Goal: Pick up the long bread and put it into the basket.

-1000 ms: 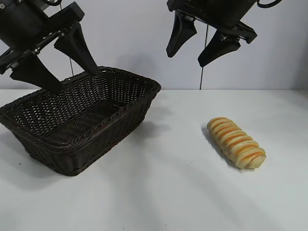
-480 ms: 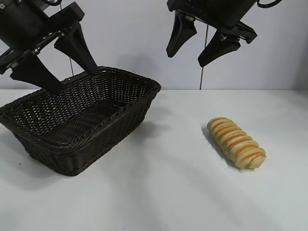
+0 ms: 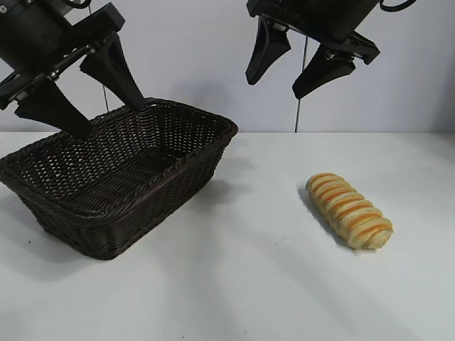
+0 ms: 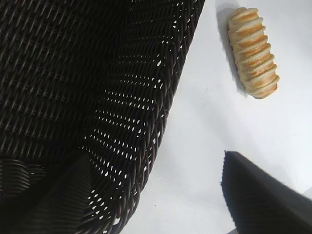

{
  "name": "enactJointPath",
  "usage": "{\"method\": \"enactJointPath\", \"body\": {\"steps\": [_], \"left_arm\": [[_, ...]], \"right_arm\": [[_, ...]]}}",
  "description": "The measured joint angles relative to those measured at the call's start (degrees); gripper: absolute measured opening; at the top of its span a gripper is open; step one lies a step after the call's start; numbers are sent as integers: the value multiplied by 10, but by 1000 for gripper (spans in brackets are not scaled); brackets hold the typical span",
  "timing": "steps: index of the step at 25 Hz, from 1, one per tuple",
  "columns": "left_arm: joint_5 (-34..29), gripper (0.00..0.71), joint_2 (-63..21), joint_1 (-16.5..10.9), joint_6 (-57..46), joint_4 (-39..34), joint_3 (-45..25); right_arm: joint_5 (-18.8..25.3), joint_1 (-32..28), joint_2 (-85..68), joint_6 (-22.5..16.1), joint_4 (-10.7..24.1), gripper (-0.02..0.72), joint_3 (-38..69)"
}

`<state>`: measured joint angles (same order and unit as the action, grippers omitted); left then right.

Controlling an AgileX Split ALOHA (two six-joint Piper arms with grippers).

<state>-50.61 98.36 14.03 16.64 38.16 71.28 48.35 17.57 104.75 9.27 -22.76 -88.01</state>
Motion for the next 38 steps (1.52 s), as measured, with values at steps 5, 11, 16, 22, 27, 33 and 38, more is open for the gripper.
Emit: {"method": "enactJointPath", "body": {"steps": [5,11,16,22,27,33,38], "left_arm": [[1,543,0,0,0,0,0],[9,543,-3,-4,-31,-1,8],[12,543,-47,-19,-129,-40,18],[-12,543,-74,-22,-363,-162,18],[-36,543,-75,-22,-540,-247,10],[-25,543,-75,-22,-623,-283,-33],[5,543,-75,-22,-638,-283,-69]], "right_arm": [[0,0,0,0,0,519,0],[1,0,0,0,0,519,0],[2,0,0,0,0,519,0],[2,0,0,0,0,519,0],[4,0,0,0,0,519,0],[12,0,0,0,0,519,0],[12,0,0,0,0,519,0]]}}
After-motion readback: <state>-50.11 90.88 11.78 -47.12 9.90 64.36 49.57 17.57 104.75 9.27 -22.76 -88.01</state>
